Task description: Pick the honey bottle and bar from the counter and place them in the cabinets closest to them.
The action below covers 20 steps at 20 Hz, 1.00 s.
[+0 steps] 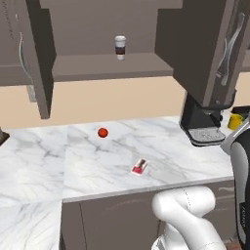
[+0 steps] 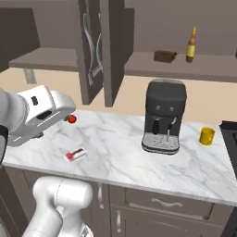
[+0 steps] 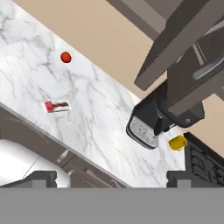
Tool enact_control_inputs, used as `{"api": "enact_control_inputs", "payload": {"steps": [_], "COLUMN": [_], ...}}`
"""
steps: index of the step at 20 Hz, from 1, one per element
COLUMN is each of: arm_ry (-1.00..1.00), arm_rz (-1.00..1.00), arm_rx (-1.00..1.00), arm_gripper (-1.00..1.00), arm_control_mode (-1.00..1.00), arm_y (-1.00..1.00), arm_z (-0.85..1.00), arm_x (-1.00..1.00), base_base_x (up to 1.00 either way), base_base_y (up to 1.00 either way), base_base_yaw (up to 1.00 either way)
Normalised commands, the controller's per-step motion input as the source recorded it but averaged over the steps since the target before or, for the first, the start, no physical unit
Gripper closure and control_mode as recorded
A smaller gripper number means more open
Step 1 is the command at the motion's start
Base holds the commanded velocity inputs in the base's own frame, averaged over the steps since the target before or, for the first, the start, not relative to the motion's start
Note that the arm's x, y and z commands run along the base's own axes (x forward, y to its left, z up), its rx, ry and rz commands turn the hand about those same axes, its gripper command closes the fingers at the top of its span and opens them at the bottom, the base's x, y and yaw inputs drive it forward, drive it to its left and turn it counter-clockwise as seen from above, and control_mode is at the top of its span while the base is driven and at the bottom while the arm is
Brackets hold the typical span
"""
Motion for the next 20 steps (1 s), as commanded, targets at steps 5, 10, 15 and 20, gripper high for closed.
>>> {"api": "enact_control_inputs", "payload": {"steps": [5,10,15,20], "arm_ry": [0.0,0.0,0.0,0.0], "arm_rz": [0.0,0.0,0.0,0.0], "arm_rx": [0.0,0.0,0.0,0.0], "arm_gripper": [-1.0,-1.0,-1.0,-1.0], "arm_control_mode": [1.0,1.0,1.0,1.0], "arm_y": [0.0,0.0,0.0,0.0], "arm_z": [0.0,0.0,0.0,0.0], "arm_x": [0.0,0.0,0.0,0.0], "base_base_x": [-0.12,-0.12,-0.09,0.06], "base_base_y": [0.63,0.63,0.45,0.0], "base_base_yaw": [0.0,0.0,0.0,0.0]}}
